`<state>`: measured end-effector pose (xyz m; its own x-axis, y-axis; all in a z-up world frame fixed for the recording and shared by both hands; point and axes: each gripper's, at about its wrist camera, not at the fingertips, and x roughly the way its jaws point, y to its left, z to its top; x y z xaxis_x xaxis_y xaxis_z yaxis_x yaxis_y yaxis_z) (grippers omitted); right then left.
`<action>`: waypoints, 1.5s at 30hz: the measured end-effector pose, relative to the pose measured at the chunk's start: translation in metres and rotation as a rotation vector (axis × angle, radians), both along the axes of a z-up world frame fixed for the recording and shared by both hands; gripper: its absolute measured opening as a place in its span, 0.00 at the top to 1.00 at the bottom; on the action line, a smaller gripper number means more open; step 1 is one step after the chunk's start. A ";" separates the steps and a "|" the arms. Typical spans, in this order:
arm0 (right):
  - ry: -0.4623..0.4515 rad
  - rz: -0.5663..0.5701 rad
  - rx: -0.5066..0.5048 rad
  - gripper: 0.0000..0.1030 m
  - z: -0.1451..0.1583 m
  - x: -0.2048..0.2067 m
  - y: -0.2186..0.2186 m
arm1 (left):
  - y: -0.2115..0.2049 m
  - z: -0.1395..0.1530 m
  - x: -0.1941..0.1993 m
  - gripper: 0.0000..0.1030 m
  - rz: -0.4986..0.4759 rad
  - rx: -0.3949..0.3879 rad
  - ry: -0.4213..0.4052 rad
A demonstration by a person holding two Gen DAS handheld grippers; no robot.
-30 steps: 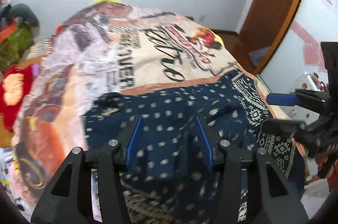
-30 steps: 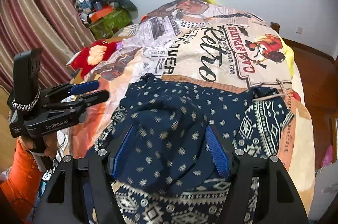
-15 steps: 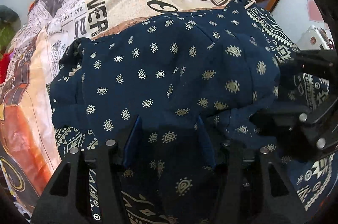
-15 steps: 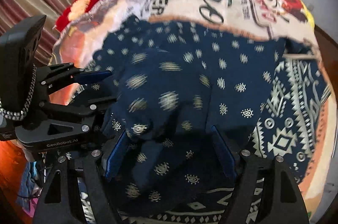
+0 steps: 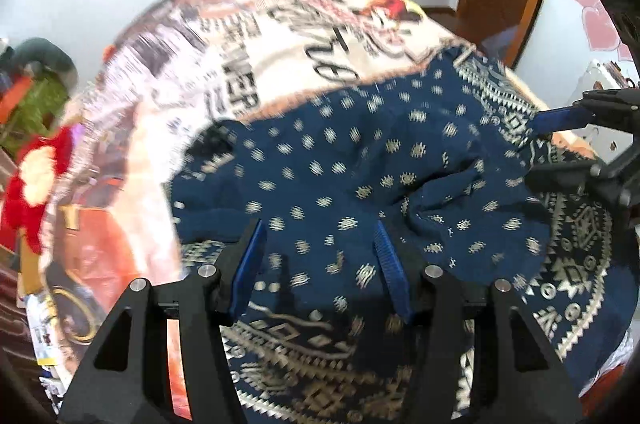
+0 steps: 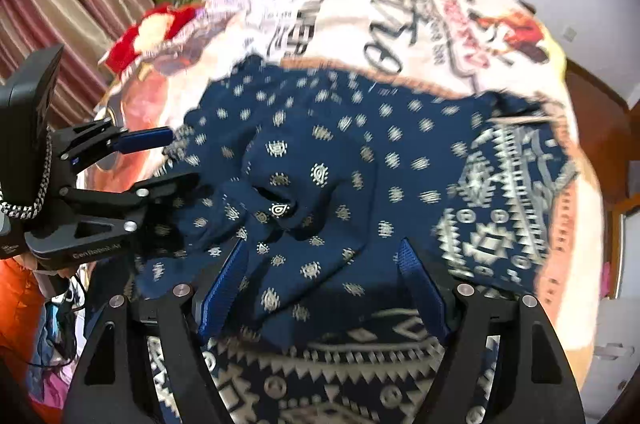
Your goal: Fold large clothes
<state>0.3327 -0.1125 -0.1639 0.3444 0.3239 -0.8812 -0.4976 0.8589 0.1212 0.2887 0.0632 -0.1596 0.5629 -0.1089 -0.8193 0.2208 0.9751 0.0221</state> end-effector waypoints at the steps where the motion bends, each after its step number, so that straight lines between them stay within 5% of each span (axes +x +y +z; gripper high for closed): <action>1: -0.016 -0.010 0.007 0.26 0.007 -0.003 -0.004 | 0.003 0.007 -0.006 0.46 0.008 -0.001 -0.020; 9: -0.148 -0.128 0.085 0.23 0.059 -0.042 -0.046 | 0.032 0.041 -0.054 0.40 0.079 -0.011 -0.122; 15: -0.162 -0.227 0.122 0.20 0.059 -0.080 -0.082 | 0.061 0.033 -0.089 0.32 0.162 -0.005 -0.108; 20: -0.132 -0.308 0.117 0.20 0.040 -0.110 -0.109 | 0.090 0.003 -0.112 0.29 0.257 -0.057 -0.014; 30: -0.019 -0.419 0.177 0.20 -0.009 -0.155 -0.139 | 0.131 -0.091 -0.160 0.29 0.480 -0.293 0.231; 37: -0.045 -0.319 0.209 0.20 -0.010 -0.172 -0.113 | 0.125 -0.121 -0.171 0.29 0.487 -0.425 0.300; 41: -0.074 -0.323 0.193 0.33 -0.014 -0.174 -0.104 | 0.126 -0.127 -0.166 0.44 0.472 -0.574 0.337; 45: -0.090 -0.300 0.211 0.59 -0.013 -0.170 -0.103 | 0.116 -0.114 -0.156 0.70 0.410 -0.576 0.335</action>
